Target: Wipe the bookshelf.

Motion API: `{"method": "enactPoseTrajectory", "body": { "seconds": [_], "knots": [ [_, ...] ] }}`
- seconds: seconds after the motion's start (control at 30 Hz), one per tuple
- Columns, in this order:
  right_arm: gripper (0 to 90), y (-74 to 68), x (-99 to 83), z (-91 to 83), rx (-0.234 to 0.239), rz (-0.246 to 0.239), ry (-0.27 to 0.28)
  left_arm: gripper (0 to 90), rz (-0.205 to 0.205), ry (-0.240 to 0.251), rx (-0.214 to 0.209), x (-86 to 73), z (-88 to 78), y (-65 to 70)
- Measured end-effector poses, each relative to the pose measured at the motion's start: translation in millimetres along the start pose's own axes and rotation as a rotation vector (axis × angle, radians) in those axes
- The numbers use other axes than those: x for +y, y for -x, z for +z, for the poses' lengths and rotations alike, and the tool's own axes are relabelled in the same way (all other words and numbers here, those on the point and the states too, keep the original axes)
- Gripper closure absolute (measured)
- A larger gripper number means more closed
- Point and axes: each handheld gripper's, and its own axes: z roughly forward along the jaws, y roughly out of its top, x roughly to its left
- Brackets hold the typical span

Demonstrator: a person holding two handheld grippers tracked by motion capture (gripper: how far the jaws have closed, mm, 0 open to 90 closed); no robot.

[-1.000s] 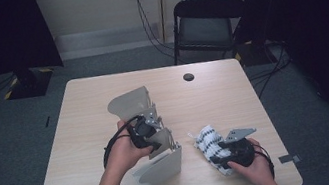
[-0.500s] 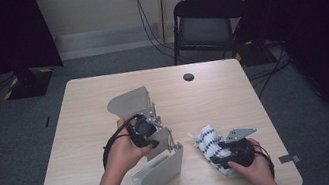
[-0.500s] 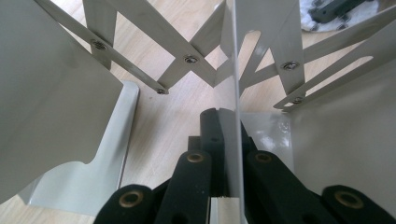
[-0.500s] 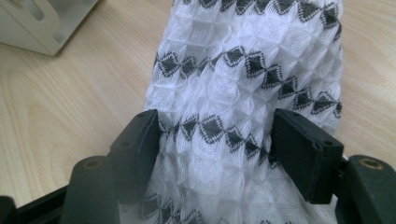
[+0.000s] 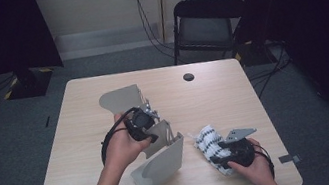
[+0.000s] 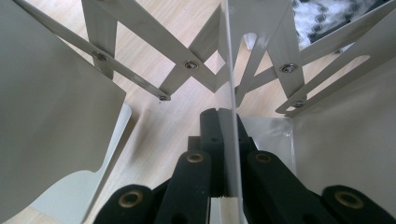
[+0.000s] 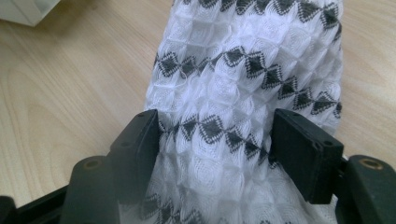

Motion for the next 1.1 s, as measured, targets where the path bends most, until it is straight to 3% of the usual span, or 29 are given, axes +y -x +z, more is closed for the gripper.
{"method": "enactPoseTrajectory", "body": {
  "seconds": [0.33,0.6,0.83,0.97,1.1],
  "knots": [
    [32.8,-0.1,-0.2,0.0,-0.001,-0.001,0.001,90.0,-0.035,0.021,0.073,13.7,-1.0,-2.2],
    [32.9,-0.7,-0.1,-0.1,-0.004,-0.004,-0.002,89.5,-0.109,0.052,0.110,30.4,11.0,-6.1],
    [33.0,-0.6,-0.8,-0.7,-0.003,-0.012,-0.002,89.6,-0.169,0.091,0.171,45.6,22.4,-7.8],
    [33.0,-0.6,-1.2,-0.8,-0.004,-0.015,0.000,89.6,-0.209,0.122,0.184,52.0,31.1,-5.6],
    [33.4,-0.6,-2.1,-2.1,-0.007,-0.015,-0.002,89.4,-0.222,0.130,0.192,56.1,38.2,-3.2]
  ]
}}
